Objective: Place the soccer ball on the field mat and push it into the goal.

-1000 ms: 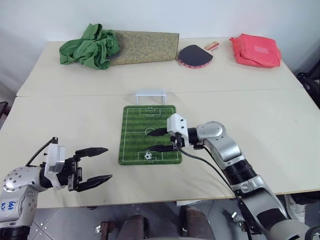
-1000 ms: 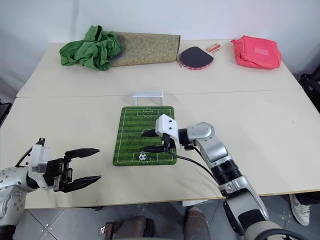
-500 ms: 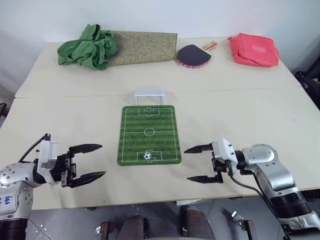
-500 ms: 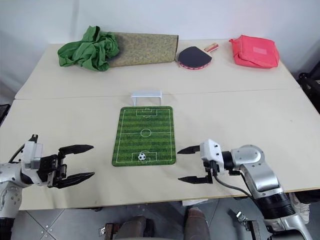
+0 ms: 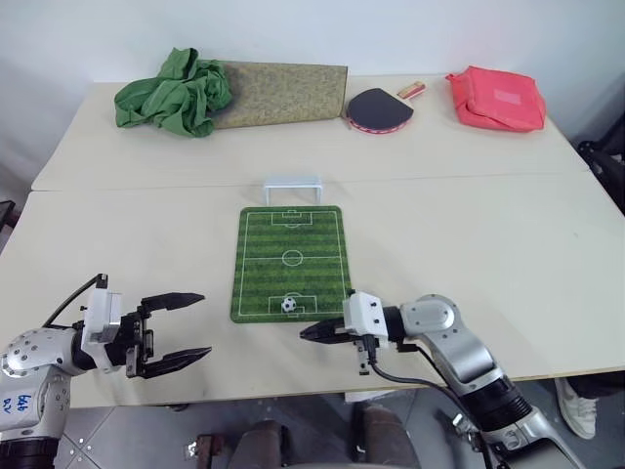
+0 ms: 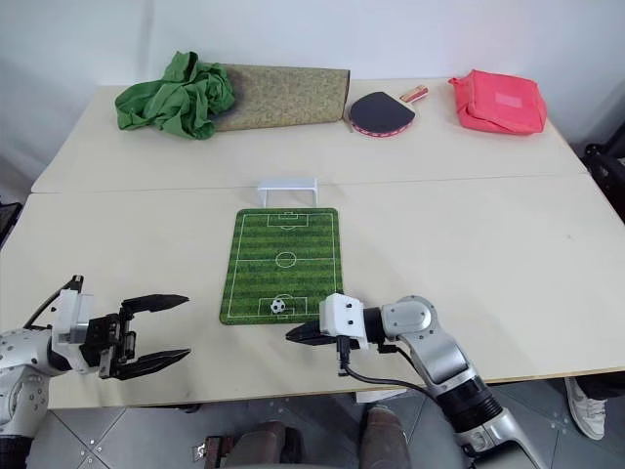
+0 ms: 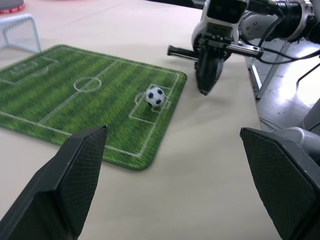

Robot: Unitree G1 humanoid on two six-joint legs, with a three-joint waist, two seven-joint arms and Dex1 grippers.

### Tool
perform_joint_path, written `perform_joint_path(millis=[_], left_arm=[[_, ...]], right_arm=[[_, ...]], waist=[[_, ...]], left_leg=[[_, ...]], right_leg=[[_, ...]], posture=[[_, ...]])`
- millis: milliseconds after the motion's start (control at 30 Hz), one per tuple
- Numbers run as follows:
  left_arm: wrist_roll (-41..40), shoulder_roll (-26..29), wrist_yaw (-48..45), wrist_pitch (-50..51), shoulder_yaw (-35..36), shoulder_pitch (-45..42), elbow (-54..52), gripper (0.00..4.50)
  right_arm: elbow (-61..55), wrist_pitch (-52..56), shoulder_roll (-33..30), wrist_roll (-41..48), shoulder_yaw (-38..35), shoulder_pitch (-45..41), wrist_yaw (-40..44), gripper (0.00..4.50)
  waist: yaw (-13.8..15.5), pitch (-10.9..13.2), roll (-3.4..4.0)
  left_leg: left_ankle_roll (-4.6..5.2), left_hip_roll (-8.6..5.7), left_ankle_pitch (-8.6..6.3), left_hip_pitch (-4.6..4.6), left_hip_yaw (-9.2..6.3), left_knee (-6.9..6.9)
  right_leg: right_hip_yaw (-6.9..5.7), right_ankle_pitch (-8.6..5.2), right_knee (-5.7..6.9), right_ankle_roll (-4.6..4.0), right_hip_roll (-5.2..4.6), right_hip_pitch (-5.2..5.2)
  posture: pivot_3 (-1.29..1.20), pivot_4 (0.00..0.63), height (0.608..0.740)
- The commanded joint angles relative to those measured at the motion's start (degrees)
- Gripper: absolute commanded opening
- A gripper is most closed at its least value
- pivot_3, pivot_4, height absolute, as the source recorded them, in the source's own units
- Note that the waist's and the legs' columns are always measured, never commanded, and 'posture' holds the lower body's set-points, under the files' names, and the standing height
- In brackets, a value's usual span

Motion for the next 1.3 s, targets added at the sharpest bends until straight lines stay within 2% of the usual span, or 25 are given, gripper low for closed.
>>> perform_joint_path(millis=[33, 367, 600, 767, 900, 967, 1033, 1133, 1300], left_arm=[[-0.54, 0.39, 0.99, 0.55, 0.85, 1.0, -2.69, 4.5], [-0.7, 0.69, 2.09, 2.24, 0.73, 1.71, -4.1, 4.5], [-0.76, 0.8, 2.34, 2.72, 0.97, 1.71, -4.19, 4.5], [-1.68, -0.16, 4.23, 3.84, 1.26, 0.78, -4.19, 4.5], [-4.96, -3.53, 12.01, 7.93, 2.87, -1.31, -5.33, 4.5], [-5.77, -5.07, 16.08, 9.52, 4.21, -2.16, -5.46, 4.5], [-5.96, -6.18, 19.03, 10.18, 5.35, -2.79, -5.38, 4.5], [-6.31, -7.88, 24.7, 11.06, 7.52, -4.5, -4.39, 4.5], [-5.32, -6.76, 22.42, 10.68, 6.7, -4.24, -4.47, 4.5]], right_arm=[[-2.6, 2.16, 1.9, -0.33, 1.51, -0.18, -2.65, 0.05], [-1.05, 6.36, 5.09, -2.44, 2.59, -3.15, -8.71, 0.05], [-0.43, 8.73, 7.03, -2.08, 0.76, -5.71, -12.56, 0.05], [7.34, 6.1, 7.26, -3.83, -2.45, -13.1, -15.62, 0.05], [16.91, 1.19, 6.56, -5.97, -6.17, -21.58, -18.94, 0.05], [18.25, 1.33, 6.33, -5.61, -7.6, -22.79, -19.7, 0.05], [17.75, 0.95, 6.03, -5.57, -8.2, -22.49, -19.92, 0.05], [10.08, 1.51, 5.16, -2.18, -9.41, -17.27, -18.03, 0.05], [1.62, 2.25, 2.64, 2.04, -7.77, -8.44, -11.44, 0.05]], waist=[[0.0, 0.0, 0.0], [-0.06, 0.0, 0.0], [-0.15, 0.0, 0.0], [-0.27, 0.0, 0.01], [-0.21, 0.01, 0.03], [-0.24, 0.0, -0.01], [-0.34, -0.01, -0.01], [-0.3, -0.01, 0.0], [-0.25, -0.01, -0.01]], left_leg=[[0.0, 0.0, 0.0, -0.01, -0.02, 0.0], [0.0, 0.0, 0.0, 0.01, -0.28, -0.01], [0.0, -0.01, 0.0, -0.01, -0.26, -0.01], [0.0, -0.01, 0.0, 0.0, -0.27, 0.0], [0.0, -0.01, 0.0, 0.0, -0.28, -0.03], [0.0, -0.03, 0.0, -0.05, -0.37, -0.01], [0.0, -0.01, 0.0, -0.04, -0.42, -0.04], [0.0, -0.02, 0.0, -0.03, -0.39, -0.11], [0.0, -0.07, -0.01, -0.1, -0.27, -0.11]], right_leg=[[0.0, 0.0, -0.01, 0.0, 0.0, 0.0], [0.03, 0.0, -0.01, 0.0, 0.0, -0.02], [0.02, 0.0, 0.0, 0.0, 0.0, -0.03], [0.05, 0.0, 0.01, 0.0, 0.0, -0.03], [0.03, 0.0, 0.03, -0.01, 0.0, -0.06], [0.01, 0.0, 0.02, -0.01, -0.01, -0.06], [-0.01, 0.0, 0.03, -0.01, -0.01, -0.06], [-0.1, 0.0, 0.02, -0.01, 0.0, -0.06], [-0.17, 0.0, -0.04, -0.01, -0.02, -0.05]], posture=[[0.0, 0.15, 0.74], [0.0, 0.15, 0.74], [0.0, 0.15, 0.74], [0.0, 0.15, 0.74], [0.0, 0.15, 0.74], [0.0, 0.15, 0.74], [0.0, 0.15, 0.74], [0.0, 0.15, 0.74], [0.0, 0.15, 0.74]])
